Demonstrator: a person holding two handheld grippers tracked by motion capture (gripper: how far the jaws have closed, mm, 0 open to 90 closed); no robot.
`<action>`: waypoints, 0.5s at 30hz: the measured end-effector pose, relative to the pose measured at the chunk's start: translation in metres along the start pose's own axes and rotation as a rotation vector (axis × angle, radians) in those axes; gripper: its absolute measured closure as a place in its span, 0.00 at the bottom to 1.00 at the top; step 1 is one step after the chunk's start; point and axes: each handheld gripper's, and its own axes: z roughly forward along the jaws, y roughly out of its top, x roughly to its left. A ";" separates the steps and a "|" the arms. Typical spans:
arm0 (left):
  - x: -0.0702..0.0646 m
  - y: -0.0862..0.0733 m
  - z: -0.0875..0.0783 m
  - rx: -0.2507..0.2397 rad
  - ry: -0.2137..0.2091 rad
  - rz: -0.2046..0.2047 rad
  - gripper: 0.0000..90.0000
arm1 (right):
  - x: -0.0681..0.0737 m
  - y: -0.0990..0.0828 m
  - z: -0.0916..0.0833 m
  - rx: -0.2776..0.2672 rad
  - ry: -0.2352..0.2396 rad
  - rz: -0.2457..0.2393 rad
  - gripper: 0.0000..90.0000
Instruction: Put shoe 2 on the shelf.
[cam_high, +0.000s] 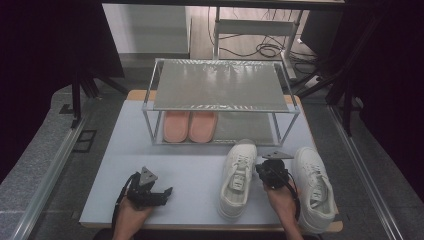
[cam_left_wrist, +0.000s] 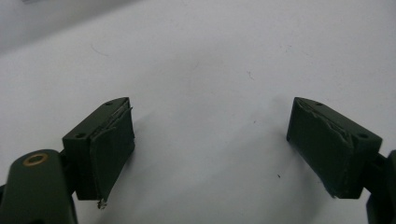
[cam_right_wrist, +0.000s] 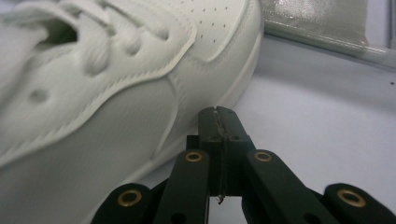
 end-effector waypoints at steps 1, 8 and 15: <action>0.000 0.000 0.000 0.000 0.000 0.000 0.17 | -0.001 0.001 0.002 0.003 -0.010 -0.002 1.00; 0.000 0.000 0.000 0.000 0.000 -0.001 0.17 | -0.003 0.006 0.010 0.001 0.030 0.009 1.00; 0.000 0.000 0.000 0.000 0.000 0.000 0.17 | 0.013 0.012 0.019 0.003 0.097 -0.028 1.00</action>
